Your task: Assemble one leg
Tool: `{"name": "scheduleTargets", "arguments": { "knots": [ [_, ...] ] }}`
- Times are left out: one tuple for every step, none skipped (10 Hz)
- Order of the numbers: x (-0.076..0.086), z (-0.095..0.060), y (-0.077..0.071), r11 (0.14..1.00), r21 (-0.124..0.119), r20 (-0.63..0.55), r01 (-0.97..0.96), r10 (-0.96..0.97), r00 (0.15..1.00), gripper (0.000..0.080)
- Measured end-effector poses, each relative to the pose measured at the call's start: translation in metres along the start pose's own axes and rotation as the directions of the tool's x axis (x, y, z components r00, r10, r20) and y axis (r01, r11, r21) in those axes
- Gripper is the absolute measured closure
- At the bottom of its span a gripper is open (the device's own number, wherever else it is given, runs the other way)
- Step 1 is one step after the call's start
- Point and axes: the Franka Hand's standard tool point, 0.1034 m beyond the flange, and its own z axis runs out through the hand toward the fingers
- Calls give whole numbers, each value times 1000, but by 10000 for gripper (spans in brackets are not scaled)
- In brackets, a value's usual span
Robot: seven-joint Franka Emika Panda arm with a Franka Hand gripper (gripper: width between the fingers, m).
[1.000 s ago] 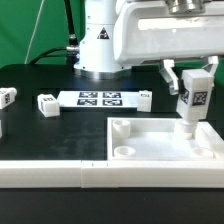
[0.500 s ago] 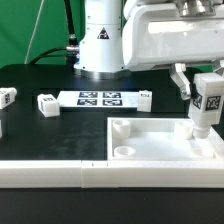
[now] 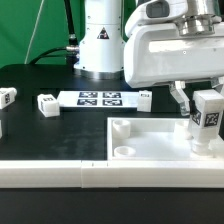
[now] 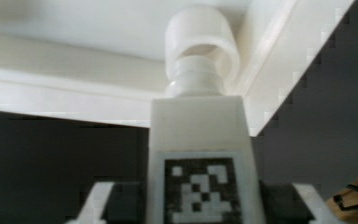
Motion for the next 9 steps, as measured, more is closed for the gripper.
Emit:
{"name": "scheduleTargets", "arguments": {
  "knots": [
    [-1, 0, 0, 1000, -1, -3, 0, 0, 1000, 509],
    [0, 1, -1, 1000, -3, -15, 1, -1, 1000, 509],
    [-1, 3, -2, 1000, -3, -23, 2, -2, 1000, 509],
    [-6, 8, -4, 1000, -1, -12, 3, -3, 1000, 509],
    [-8, 9, -5, 1000, 1, -9, 4, -4, 1000, 509],
    [-10, 11, -6, 1000, 2, -5, 6, -6, 1000, 509],
    [-14, 14, -7, 1000, 2, -1, 6, -6, 1000, 509],
    [-14, 14, -6, 1000, -1, -14, 7, -7, 1000, 509],
    [-13, 14, -6, 1000, -4, -22, 7, -7, 1000, 509]
  ]
}}
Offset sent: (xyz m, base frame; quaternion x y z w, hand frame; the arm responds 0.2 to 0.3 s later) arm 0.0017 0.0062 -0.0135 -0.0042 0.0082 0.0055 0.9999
